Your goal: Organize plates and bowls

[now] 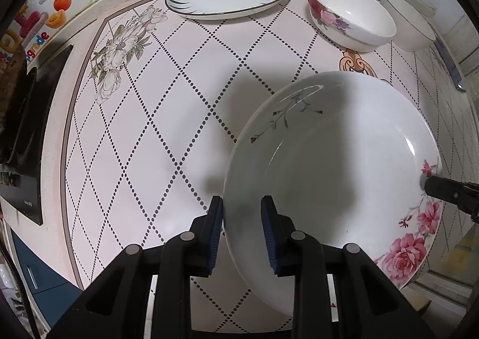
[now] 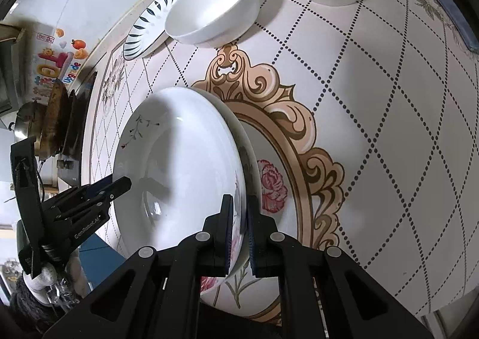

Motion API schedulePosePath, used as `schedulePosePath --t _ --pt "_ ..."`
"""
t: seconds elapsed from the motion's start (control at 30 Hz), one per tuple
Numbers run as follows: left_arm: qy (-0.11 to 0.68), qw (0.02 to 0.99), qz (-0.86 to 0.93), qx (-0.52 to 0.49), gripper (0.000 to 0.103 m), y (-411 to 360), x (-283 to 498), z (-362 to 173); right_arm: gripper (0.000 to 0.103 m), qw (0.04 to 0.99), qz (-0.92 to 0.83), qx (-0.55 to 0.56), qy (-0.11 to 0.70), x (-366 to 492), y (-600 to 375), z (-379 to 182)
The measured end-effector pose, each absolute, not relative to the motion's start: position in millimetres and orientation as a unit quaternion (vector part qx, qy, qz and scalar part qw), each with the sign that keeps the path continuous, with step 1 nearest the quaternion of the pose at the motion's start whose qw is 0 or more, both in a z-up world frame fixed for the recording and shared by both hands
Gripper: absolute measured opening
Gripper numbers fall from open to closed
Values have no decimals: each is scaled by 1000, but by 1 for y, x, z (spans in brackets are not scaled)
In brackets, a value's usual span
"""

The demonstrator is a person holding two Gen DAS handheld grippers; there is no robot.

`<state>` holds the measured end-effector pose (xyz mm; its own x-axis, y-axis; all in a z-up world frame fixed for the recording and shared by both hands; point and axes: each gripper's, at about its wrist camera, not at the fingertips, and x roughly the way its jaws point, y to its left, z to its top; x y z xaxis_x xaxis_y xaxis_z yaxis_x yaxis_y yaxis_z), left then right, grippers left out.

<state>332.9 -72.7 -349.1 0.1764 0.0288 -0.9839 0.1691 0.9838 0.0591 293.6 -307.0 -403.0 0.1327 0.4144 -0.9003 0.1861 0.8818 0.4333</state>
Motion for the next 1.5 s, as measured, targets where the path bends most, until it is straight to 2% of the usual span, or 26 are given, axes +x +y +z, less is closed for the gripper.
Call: schedulePosePath --t 0.37,0.57,0.63,0.67,0.7,0.73,0.87,1.17,1.33,1.37,1.4,1.43,1.47,1.5 --pt "644 763 -33 48 24 -67 336 -346 13 693 88 254 669 289 -321 -393" --pt "619 784 -40 -16 25 -37 349 -291 15 709 105 273 641 307 -333 -348" --pt "602 797 -40 -40 36 -22 372 -269 24 721 115 283 622 326 -331 -325" --pt "594 802 -42 -49 42 -16 384 -262 35 725 120 288 615 335 -330 -318" --pt "585 808 -39 -58 46 -7 403 -256 44 729 126 295 604 349 -328 -309" --pt "581 811 -33 -61 47 0 419 -255 47 735 130 301 594 366 -324 -300" --pt "587 806 -31 -67 48 22 485 -266 50 749 113 302 578 443 -307 -293" --pt "632 770 -32 -79 48 40 586 -341 50 720 61 285 630 590 -273 -369" --pt "648 757 -39 -76 47 38 608 -367 48 705 48 260 658 617 -265 -406" --pt "646 758 -43 -74 44 37 611 -370 43 704 43 250 664 622 -263 -413" --pt "644 760 -45 -72 35 35 611 -372 35 702 41 245 668 626 -261 -420" --pt "640 763 -57 -73 31 33 612 -373 31 699 43 243 671 628 -262 -426" --pt "635 766 -65 -73 22 31 612 -373 18 697 44 241 674 631 -261 -430" --pt "630 771 -70 -64 14 27 611 -371 11 696 43 238 676 633 -260 -434"
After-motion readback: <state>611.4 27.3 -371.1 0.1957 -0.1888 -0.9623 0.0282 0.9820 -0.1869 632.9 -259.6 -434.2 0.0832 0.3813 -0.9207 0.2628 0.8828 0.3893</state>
